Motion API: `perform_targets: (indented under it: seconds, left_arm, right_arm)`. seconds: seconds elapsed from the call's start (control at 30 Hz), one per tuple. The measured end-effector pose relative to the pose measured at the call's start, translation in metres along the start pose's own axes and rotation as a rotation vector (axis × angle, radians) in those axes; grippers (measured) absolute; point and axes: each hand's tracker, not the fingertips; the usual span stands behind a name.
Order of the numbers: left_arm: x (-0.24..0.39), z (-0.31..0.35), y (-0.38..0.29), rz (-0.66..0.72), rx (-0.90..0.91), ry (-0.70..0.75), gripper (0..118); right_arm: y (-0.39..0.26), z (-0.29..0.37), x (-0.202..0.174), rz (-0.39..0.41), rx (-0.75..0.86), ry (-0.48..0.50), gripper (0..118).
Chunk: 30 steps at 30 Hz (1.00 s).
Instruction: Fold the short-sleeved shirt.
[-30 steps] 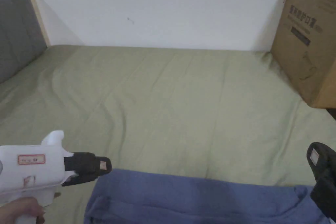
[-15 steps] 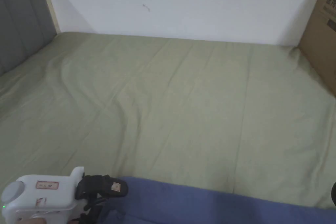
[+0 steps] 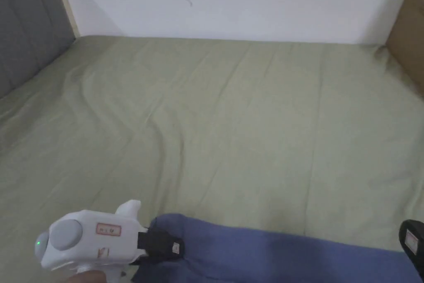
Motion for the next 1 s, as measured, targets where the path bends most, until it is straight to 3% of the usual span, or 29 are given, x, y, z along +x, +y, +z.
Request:
perform_targets:
  seconds: [0.1, 0.17, 0.27, 0.33, 0.4, 0.57, 0.7, 0.73, 0.8, 0.83, 0.93, 1.0]
  left_arm:
    - [0.023, 0.029, -0.003, -0.113, 0.006, 0.162, 3]
    - [0.034, 0.048, -0.006, -0.176, 0.030, 0.346, 3]
    - [0.024, 0.073, 0.004, -0.116, 0.063, 0.605, 3]
    - [0.038, 0.073, 0.006, -0.205, 0.068, 0.812, 3]
    - [0.055, 0.061, 0.007, -0.235, 0.040, 0.755, 3]
    - [0.128, 0.011, 0.006, -0.100, -0.029, 0.315, 3]
    - [0.184, -0.075, -0.007, -0.215, -0.179, 0.222, 6]
    - [0.193, -0.093, -0.009, -0.188, -0.193, 0.184, 16]
    - [0.199, -0.120, -0.013, -0.147, -0.217, 0.084, 95]
    - [0.200, -0.129, -0.014, -0.102, -0.234, 0.047, 118]
    - [0.198, -0.118, -0.015, -0.021, -0.187, -0.017, 112]
    - [0.195, -0.097, -0.014, -0.026, -0.157, 0.023, 112]
  right_arm:
    - [0.002, 0.005, 0.007, -0.002, 0.012, -0.002, 0]
    - [0.002, 0.007, 0.012, -0.019, 0.020, -0.002, 0]
    - [-0.002, 0.010, 0.016, -0.058, 0.025, 0.005, 0]
    - [-0.005, 0.011, 0.019, -0.069, 0.022, 0.008, 0]
    - [-0.009, 0.013, 0.022, -0.075, 0.021, 0.019, 0]
    - [-0.014, 0.017, 0.033, -0.070, 0.010, 0.014, 0]
    - [-0.015, 0.021, 0.044, -0.089, -0.002, -0.005, 0]
    - [-0.016, 0.022, 0.047, -0.095, -0.005, -0.012, 0]
    - [-0.017, 0.024, 0.052, -0.108, -0.014, -0.027, 0]
    - [-0.018, 0.025, 0.055, -0.115, -0.019, -0.033, 0]
    - [-0.024, 0.026, 0.062, -0.127, -0.033, -0.044, 0]
    - [-0.027, 0.025, 0.065, -0.130, -0.041, -0.049, 0]
